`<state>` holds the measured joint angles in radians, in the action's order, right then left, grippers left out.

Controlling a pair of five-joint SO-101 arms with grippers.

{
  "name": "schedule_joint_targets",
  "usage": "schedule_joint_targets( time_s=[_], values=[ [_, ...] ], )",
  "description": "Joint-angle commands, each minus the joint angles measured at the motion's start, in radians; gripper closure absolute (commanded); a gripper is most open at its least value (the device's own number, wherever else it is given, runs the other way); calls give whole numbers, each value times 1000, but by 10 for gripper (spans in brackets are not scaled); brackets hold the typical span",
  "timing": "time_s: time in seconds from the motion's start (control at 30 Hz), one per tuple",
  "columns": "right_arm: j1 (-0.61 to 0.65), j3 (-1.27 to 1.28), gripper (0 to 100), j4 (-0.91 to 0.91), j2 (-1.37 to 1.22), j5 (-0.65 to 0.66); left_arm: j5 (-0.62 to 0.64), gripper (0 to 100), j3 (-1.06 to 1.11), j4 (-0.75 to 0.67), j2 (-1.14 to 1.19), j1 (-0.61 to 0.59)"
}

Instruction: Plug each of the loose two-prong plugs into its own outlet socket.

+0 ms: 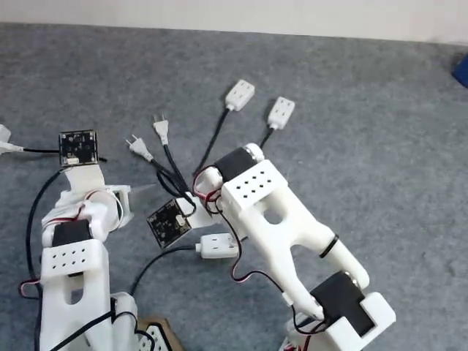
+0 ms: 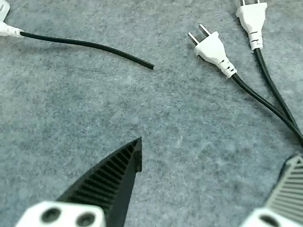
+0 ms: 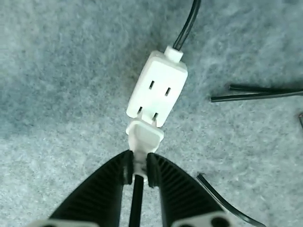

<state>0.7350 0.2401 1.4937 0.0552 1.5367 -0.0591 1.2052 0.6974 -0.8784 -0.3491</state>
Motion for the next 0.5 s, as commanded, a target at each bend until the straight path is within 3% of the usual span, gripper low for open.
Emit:
schedule_joint_targets(
  time_s=[0.0, 0.2, 0.47],
  values=[
    [39, 2, 991, -21, 13, -32, 11, 567, -53, -18, -5, -10],
    [53, 8, 991, -45, 13, -40, 11, 567, -54, -18, -5, -15],
    [71, 10, 991, -39, 13, -40, 94, 567, -90, -18, -4, -130]
  ],
)
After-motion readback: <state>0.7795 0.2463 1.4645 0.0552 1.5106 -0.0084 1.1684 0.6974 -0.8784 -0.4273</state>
